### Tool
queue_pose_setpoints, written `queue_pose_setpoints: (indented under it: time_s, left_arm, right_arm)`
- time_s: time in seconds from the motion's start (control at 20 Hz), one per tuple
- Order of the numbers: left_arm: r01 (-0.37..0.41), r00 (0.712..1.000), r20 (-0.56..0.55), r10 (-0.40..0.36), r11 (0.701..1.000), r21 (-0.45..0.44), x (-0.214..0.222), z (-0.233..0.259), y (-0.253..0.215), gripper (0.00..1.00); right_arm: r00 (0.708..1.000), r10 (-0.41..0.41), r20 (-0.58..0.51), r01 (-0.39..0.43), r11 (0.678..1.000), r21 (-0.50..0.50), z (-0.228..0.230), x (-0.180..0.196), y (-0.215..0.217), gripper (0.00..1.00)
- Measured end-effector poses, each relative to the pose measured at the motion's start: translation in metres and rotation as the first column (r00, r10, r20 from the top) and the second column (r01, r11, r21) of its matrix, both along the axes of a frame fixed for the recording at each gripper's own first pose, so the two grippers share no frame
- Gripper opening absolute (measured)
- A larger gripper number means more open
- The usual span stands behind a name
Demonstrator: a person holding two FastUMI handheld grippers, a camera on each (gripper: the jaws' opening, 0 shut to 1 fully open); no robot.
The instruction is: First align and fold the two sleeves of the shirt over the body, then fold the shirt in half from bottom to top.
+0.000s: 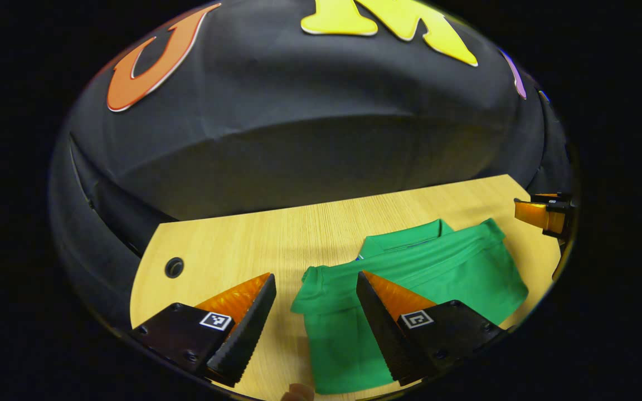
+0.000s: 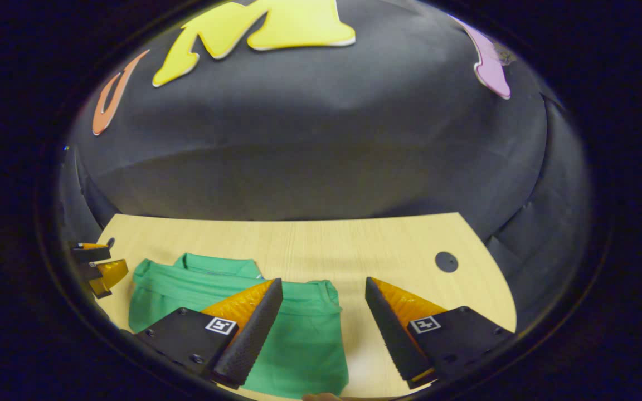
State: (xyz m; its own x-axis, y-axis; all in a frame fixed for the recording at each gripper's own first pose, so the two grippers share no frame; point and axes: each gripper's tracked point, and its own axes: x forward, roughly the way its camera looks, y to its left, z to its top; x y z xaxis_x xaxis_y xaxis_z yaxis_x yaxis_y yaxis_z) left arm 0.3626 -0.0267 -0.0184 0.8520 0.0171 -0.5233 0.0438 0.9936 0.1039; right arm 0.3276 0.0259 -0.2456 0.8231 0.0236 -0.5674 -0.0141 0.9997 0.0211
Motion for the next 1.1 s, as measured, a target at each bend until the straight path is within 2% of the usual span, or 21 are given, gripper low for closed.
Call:
queue_pose_setpoints:
  time_s: [0.05, 0.3, 0.4, 0.45, 0.5, 0.55, 0.65, 0.8, 0.9, 0.95, 1.05, 1.1]
  left_arm:
    - [-0.006, 1.0, 0.019, 0.006, 1.0, -0.009, -0.012, 0.018, 0.0, 0.96]
    - [-0.04, 0.989, 0.142, 0.043, 0.999, -0.028, -0.089, 0.113, -0.007, 0.97]
    - [-0.059, 0.974, 0.219, 0.065, 0.998, -0.035, -0.122, 0.152, -0.011, 0.97]
    - [-0.066, 0.965, 0.249, 0.076, 0.997, -0.049, -0.138, 0.167, -0.014, 0.97]
    - [-0.064, 0.958, 0.274, 0.081, 0.995, -0.071, -0.156, 0.179, -0.019, 0.96]
    - [-0.058, 0.953, 0.293, 0.084, 0.994, -0.097, -0.172, 0.189, -0.024, 0.97]
    - [-0.058, 0.941, 0.325, 0.093, 0.992, -0.115, -0.201, 0.204, -0.028, 0.97]
    - [-0.079, 0.927, 0.352, 0.129, 0.985, -0.154, -0.24, 0.214, -0.029, 0.97]
    - [-0.097, 0.918, 0.365, 0.157, 0.979, -0.177, -0.266, 0.217, -0.028, 0.97]
    - [-0.088, 0.918, 0.368, 0.149, 0.98, -0.178, -0.279, 0.217, -0.029, 0.97]
    - [-0.087, 0.913, 0.385, 0.136, 0.986, -0.141, -0.296, 0.219, -0.031, 1.0]
    - [-0.085, 0.906, 0.402, 0.131, 0.988, -0.13, -0.301, 0.221, -0.032, 1.0]
  right_arm:
    - [1.0, 0.012, 0.018, -0.012, 1.0, -0.005, 0.018, -0.013, 0.0, 0.98]
    - [0.989, 0.073, 0.131, -0.072, 0.997, -0.01, 0.114, -0.095, 0.001, 0.97]
    - [0.975, 0.093, 0.201, -0.09, 0.996, -0.026, 0.154, -0.13, -0.002, 0.94]
    - [0.967, 0.106, 0.234, -0.101, 0.994, -0.031, 0.171, -0.149, -0.001, 0.97]
    - [0.96, 0.111, 0.257, -0.105, 0.994, -0.037, 0.184, -0.17, -0.003, 0.99]
    - [0.95, 0.116, 0.29, -0.114, 0.993, -0.026, 0.199, -0.19, -0.004, 0.94]
    - [0.929, 0.13, 0.347, -0.129, 0.991, -0.026, 0.224, -0.227, -0.004, 0.97]
    - [0.91, 0.132, 0.394, -0.131, 0.991, -0.03, 0.239, -0.282, -0.013, 0.94]
    - [0.911, 0.124, 0.393, -0.128, 0.992, -0.015, 0.239, -0.307, -0.017, 0.95]
    - [0.911, 0.119, 0.394, -0.129, 0.992, -0.001, 0.239, -0.319, -0.019, 0.94]
    - [0.909, 0.113, 0.401, -0.131, 0.991, 0.017, 0.241, -0.335, -0.021, 0.96]
    - [0.909, 0.105, 0.402, -0.123, 0.992, 0.019, 0.24, -0.342, -0.025, 0.94]
